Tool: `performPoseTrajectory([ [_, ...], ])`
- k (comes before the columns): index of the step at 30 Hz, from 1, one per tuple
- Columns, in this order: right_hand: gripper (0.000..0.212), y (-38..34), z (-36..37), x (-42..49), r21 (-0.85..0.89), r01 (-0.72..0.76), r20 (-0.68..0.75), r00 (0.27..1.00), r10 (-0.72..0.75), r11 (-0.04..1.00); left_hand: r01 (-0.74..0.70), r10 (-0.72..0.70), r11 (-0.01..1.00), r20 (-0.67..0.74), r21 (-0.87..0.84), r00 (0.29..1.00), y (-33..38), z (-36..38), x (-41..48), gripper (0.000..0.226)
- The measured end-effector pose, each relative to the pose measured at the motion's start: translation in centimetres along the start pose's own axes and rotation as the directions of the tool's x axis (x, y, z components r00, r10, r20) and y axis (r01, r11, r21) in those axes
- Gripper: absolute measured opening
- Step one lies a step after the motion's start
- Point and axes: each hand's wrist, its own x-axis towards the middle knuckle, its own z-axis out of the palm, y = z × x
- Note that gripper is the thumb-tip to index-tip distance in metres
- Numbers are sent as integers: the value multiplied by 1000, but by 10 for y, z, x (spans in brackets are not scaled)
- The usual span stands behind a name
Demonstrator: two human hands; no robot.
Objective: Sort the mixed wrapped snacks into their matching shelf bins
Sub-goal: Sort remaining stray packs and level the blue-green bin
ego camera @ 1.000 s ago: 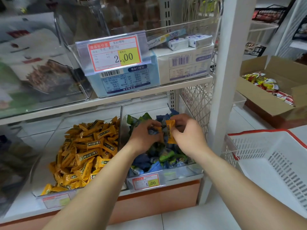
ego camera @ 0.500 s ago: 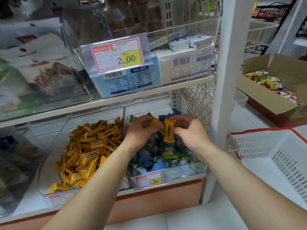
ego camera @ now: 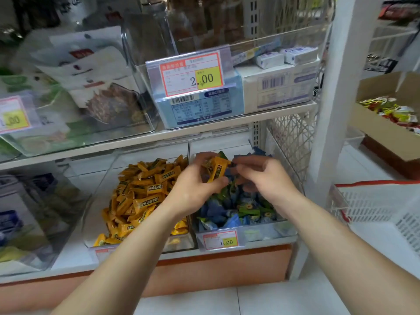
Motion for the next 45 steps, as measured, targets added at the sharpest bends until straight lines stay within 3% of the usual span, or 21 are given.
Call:
performPoseTrajectory([
  [3, 10, 11, 0, 3, -230, -7, -17, 1000, 3, 973, 59, -3, 923, -146, 380, 989, -11, -47, -4, 56],
  [5, 15, 17, -2, 2, -440, 41, 16, 999, -38, 897, 133, -35, 859, -202, 494, 979, -19, -75, -2, 59],
  [8, 34, 26, -8, 0, -774, 132, 137, 990, -40, 620, 294, -206, 706, -210, 645, 956, -24, -95, 8, 79],
  [10, 42, 32, -12, -2, -859, 134, 186, 981, 57, 494, 289, -153, 587, -246, 756, 957, -21, -91, 9, 82],
  [13, 47, 40, -13, -6, -893, 160, 217, 972, 91, 422, 160, 41, 663, -249, 731, 968, -14, -64, -7, 55],
  [15, 44, 41, -7, -7, -872, 249, 280, 960, 13, 421, 140, 21, 735, -228, 663, 973, -15, -39, -29, 48],
  [17, 45, 40, 7, -3, -805, 306, 372, 928, 30, 508, 161, -34, 766, -211, 622, 977, -22, -21, -46, 53],
  [19, 58, 40, 24, 7, -787, 319, 489, 845, 219, 528, 170, -76, 785, -179, 596, 981, -30, -15, -52, 57],
  [21, 72, 42, 36, 21, -815, 315, 540, 717, 440, 487, 181, -104, 830, -172, 528, 980, -34, -15, -51, 56],
  [23, 84, 48, 42, 36, -833, 323, 540, 656, 528, 450, 194, -114, 857, -191, 477, 975, -37, -15, -51, 55],
  [26, 113, 62, 46, 52, -919, 326, 394, 711, 583, 223, 202, -121, 864, -199, 462, 972, -43, -14, -50, 54],
  [29, 122, 71, 54, 60, -925, 376, 344, 766, 543, 56, 195, -119, 869, -190, 455, 975, -46, -15, -47, 54],
  [33, 111, 74, 46, 62, -906, 380, 423, 819, 388, 185, 164, -92, 875, -176, 456, 980, -47, -18, -45, 59],
  [36, 104, 68, 36, 65, -911, 341, 410, 813, 413, 234, 162, -98, 882, -165, 442, 981, -48, -19, -45, 60],
  [38, 78, 57, 25, 74, -910, 270, 376, 858, 350, 315, 155, -95, 887, -155, 435, 983, -48, -20, -45, 61],
  [40, 52, 39, 11, 89, -880, 245, 337, 926, 171, 407, 151, -94, 887, -149, 436, 984, -49, -20, -45, 62],
  [42, 62, 23, -2, 102, -865, 232, 294, 953, 74, 445, 151, -95, 890, -148, 430, 984, -48, -20, -45, 62],
  [45, 106, 11, -16, 114, -951, 165, 222, 953, 206, 263, 146, -95, 892, -140, 429, 986, -47, -21, -45, 62],
])
